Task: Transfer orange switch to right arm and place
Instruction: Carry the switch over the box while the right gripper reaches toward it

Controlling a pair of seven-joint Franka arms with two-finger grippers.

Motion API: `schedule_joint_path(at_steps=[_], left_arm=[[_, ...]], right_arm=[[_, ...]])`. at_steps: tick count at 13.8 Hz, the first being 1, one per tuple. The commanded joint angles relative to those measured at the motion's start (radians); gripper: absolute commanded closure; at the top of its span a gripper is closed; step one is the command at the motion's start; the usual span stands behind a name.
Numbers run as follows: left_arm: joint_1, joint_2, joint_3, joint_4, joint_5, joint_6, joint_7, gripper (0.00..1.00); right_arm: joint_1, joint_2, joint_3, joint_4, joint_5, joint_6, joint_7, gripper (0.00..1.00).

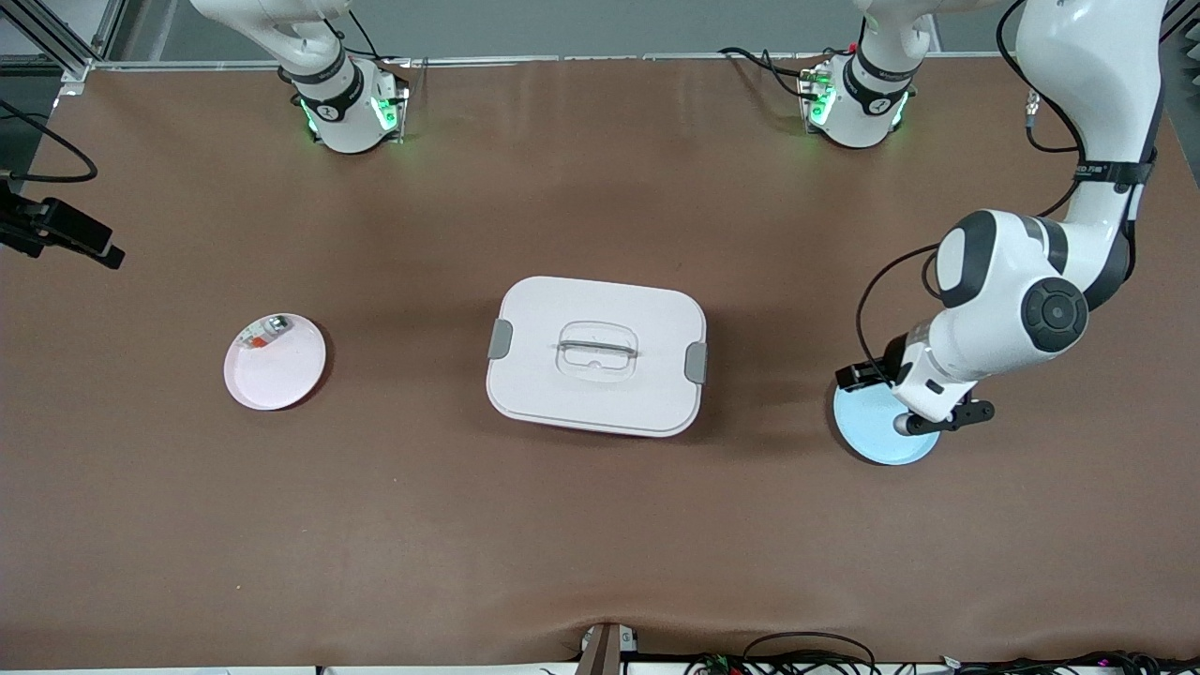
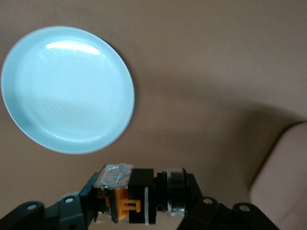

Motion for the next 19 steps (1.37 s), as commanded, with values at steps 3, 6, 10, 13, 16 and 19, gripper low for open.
schedule_joint_path(at_steps=[3, 6, 10, 13, 16, 19], left_arm=[[0.007, -0.005, -0.124, 0.112, -0.049, -0.14, -0.261, 1.0], [0.002, -0.005, -0.193, 0.153, -0.107, -0.164, -0.393, 1.0], [-0.007, 0.011, -0.299, 0.207, -0.217, -0.164, -0.625, 1.0], [-0.064, 0.011, -0.333, 0.254, -0.297, -0.164, -0.789, 1.0], [-0.125, 0.018, -0.335, 0.279, -0.345, -0.163, -0.939, 1.0], [-0.15, 0.023, -0.335, 0.294, -0.473, -0.163, -0.986, 1.0]], right_arm=[[0.124, 0.002, 0.002, 0.02, -0.089, -0.038, -0.009, 0.0], [0.234, 0.002, 0.008, 0.039, -0.078, -0.069, 0.071, 0.0], [0.45, 0.007, 0.021, 0.043, -0.08, -0.061, 0.428, 0.0], [0.523, 0.013, 0.019, 0.031, 0.03, 0.014, 0.48, 0.0], [0.543, 0.016, 0.021, -0.024, 0.161, 0.141, 0.638, 0.0], [0.6, -0.004, 0.021, -0.149, 0.212, 0.326, 0.701, 0.0]])
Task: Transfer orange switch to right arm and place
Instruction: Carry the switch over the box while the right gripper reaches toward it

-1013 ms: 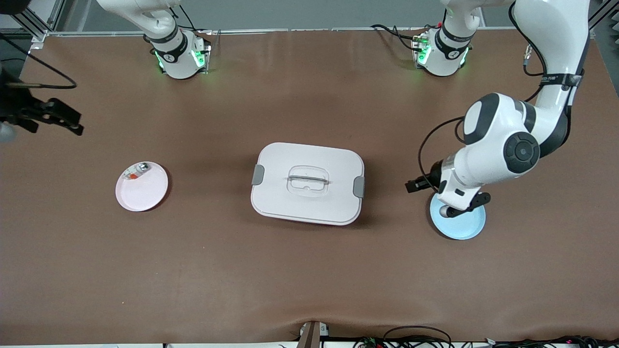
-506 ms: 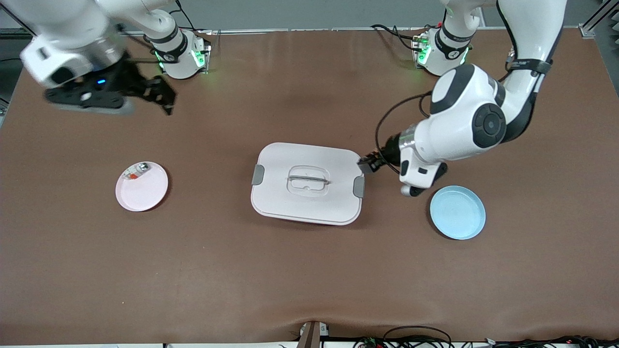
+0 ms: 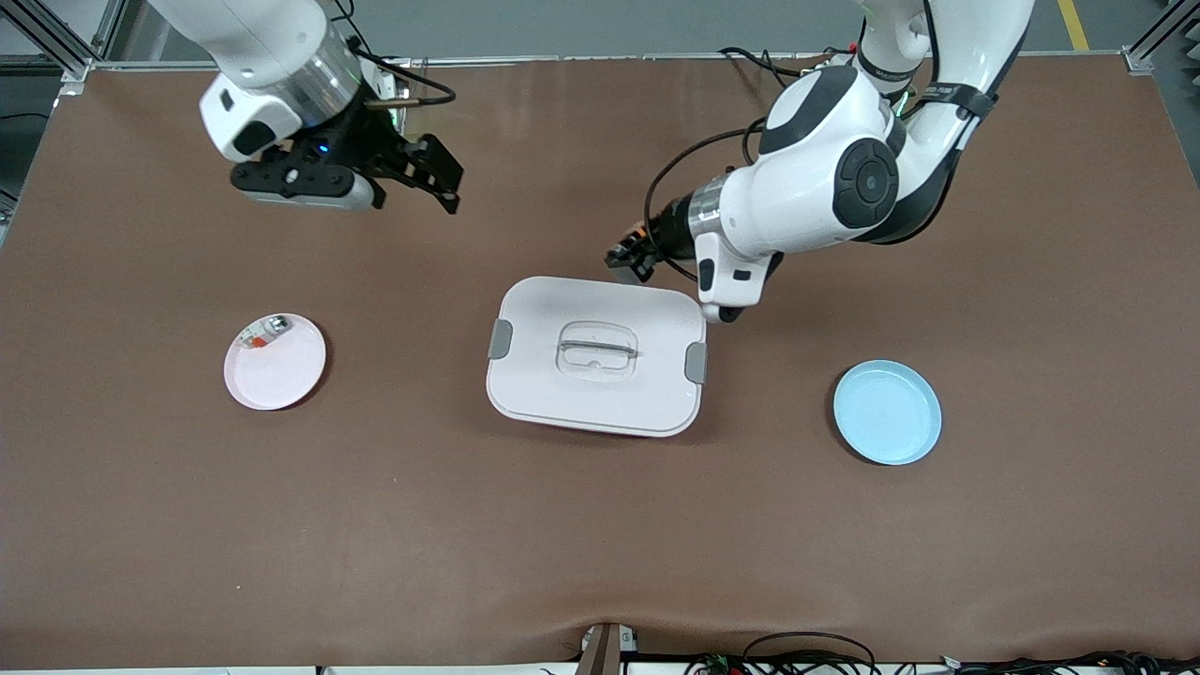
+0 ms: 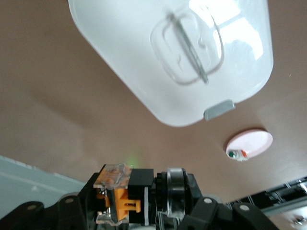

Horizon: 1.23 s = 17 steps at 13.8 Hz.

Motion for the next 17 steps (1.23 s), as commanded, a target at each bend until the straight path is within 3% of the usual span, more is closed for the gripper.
schedule_joint_path(at_steps=[1, 3, 5, 8, 13, 17], left_arm=[[-0.014, 0.027, 0.0, 0.05, -0.087, -0.015, -0.054, 1.0], [-0.025, 0.041, 0.0, 0.07, -0.121, -0.008, -0.091, 1.0], [-0.028, 0.053, 0.0, 0.075, -0.16, 0.024, -0.12, 1.0], [-0.028, 0.062, 0.0, 0.078, -0.182, 0.053, -0.143, 1.0], [-0.03, 0.075, 0.0, 0.078, -0.181, 0.067, -0.163, 1.0], [-0.05, 0.076, 0.003, 0.078, -0.178, 0.07, -0.163, 1.0]], right_arm=[[0.063, -0.055, -0.008, -0.155, 0.054, 0.18, 0.054, 0.0], [0.09, -0.116, -0.008, -0.299, 0.112, 0.358, 0.054, 0.0], [0.123, -0.136, -0.009, -0.371, 0.175, 0.453, 0.056, 0.0], [0.133, -0.136, -0.008, -0.372, 0.27, 0.476, 0.125, 0.0], [0.163, -0.126, -0.003, -0.358, 0.261, 0.526, 0.225, 0.0], [0.164, -0.044, -0.003, -0.284, 0.257, 0.545, 0.218, 0.0]])
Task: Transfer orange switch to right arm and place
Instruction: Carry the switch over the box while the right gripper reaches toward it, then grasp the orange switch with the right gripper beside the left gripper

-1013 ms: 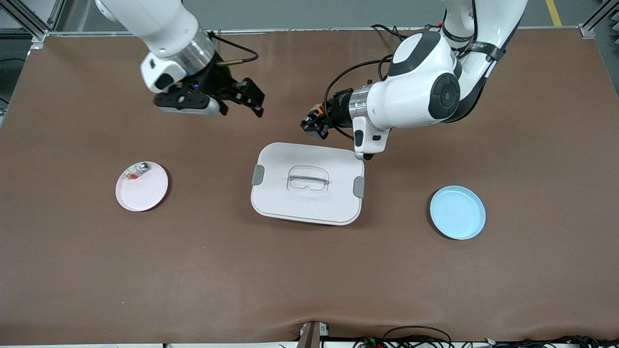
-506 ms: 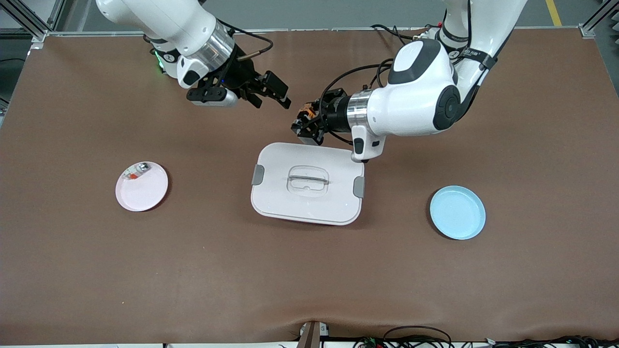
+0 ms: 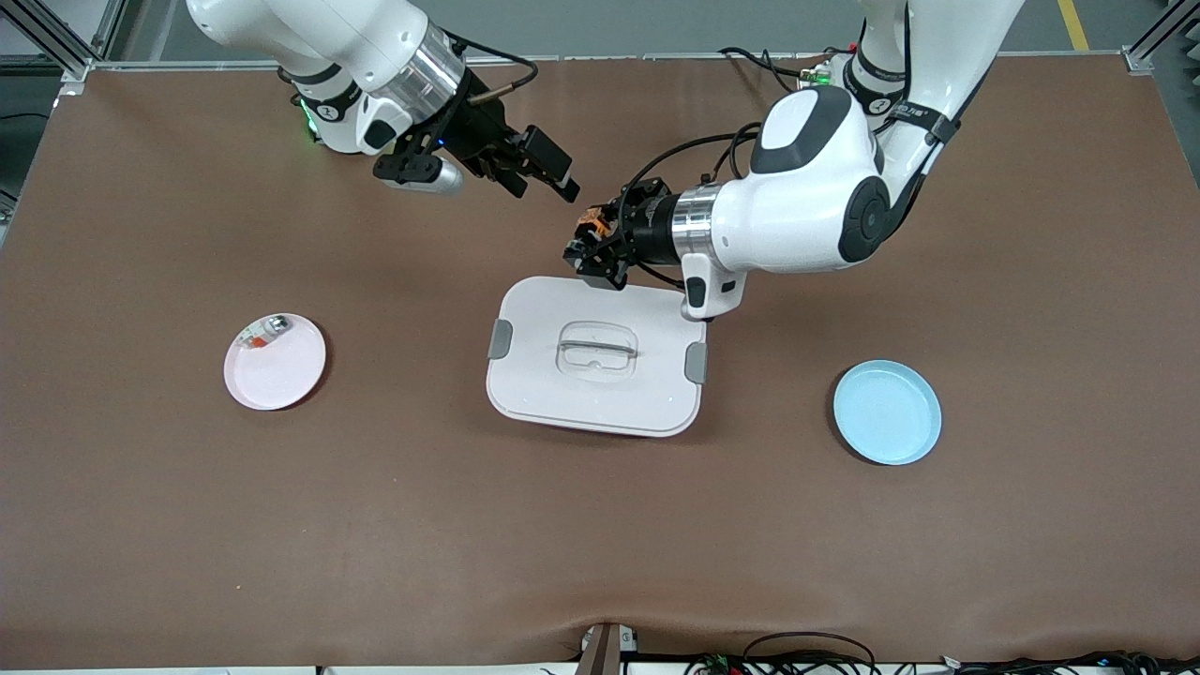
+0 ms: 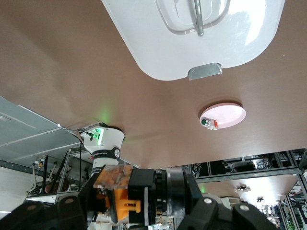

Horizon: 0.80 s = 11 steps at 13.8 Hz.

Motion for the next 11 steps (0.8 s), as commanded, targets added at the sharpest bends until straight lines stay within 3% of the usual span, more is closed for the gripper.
schedule_joint_path(at_steps=[1, 11], left_arm=[[-0.024, 0.01, 0.003, 0.021, -0.011, 0.01, -0.021, 1.0], [-0.026, 0.012, 0.005, 0.021, -0.006, 0.008, -0.019, 1.0]], right_arm=[[0.016, 0.065, -0.005, 0.054, 0.001, 0.023, 0.016, 0.0], [0.05, 0.126, -0.005, 0.051, -0.028, 0.062, 0.011, 0.0]])
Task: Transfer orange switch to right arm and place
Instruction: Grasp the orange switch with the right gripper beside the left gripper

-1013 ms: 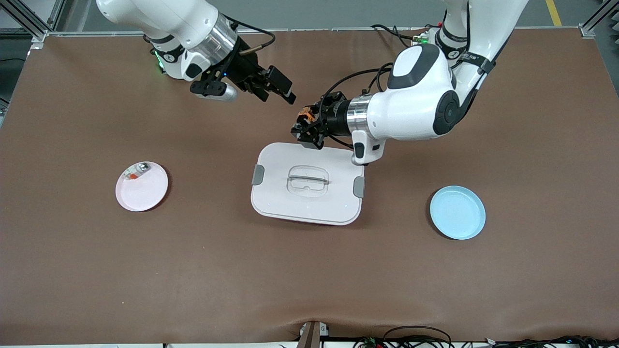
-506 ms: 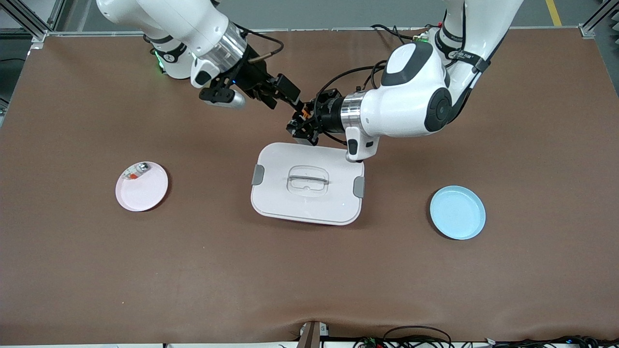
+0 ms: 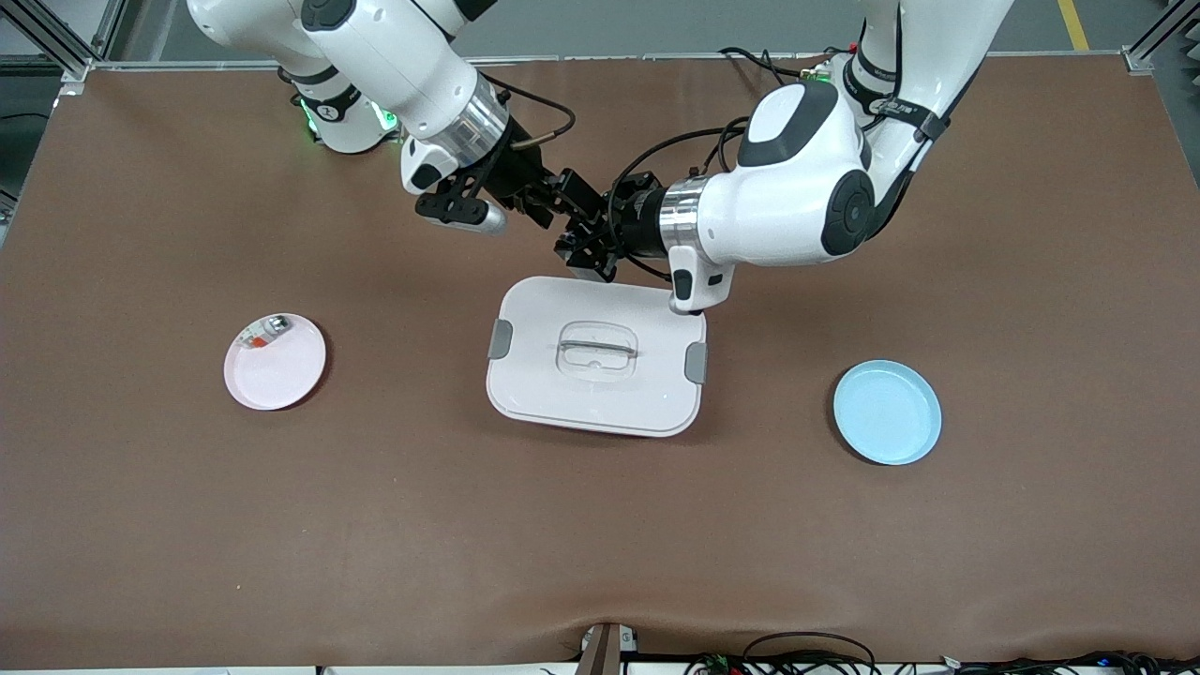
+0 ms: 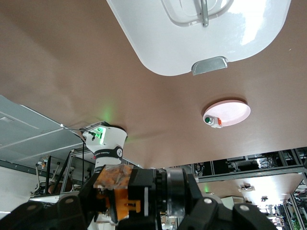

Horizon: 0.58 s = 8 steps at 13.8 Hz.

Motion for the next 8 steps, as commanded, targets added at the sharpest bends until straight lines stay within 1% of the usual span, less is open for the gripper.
schedule_joint_path(at_steps=[1, 2, 5, 6, 8], left_arm=[[-0.01, 0.013, 0.004, 0.021, -0.006, 0.004, -0.018, 1.0], [-0.012, 0.015, 0.004, 0.021, -0.008, 0.004, -0.02, 1.0], [-0.012, 0.017, 0.004, 0.021, -0.006, 0.004, -0.018, 1.0], [-0.012, 0.017, 0.004, 0.021, -0.005, 0.004, -0.02, 1.0], [-0.012, 0.017, 0.004, 0.021, -0.006, 0.004, -0.027, 1.0]], right_arm=[[0.017, 0.012, -0.006, 0.02, -0.02, 0.003, 0.012, 0.12], [0.017, 0.012, -0.006, 0.02, -0.02, 0.003, 0.012, 0.32], [0.018, 0.012, -0.006, 0.022, -0.02, 0.003, 0.014, 0.8], [0.018, 0.012, -0.006, 0.022, -0.02, 0.003, 0.014, 1.0], [0.018, 0.012, -0.006, 0.023, -0.018, 0.003, 0.015, 1.0]])
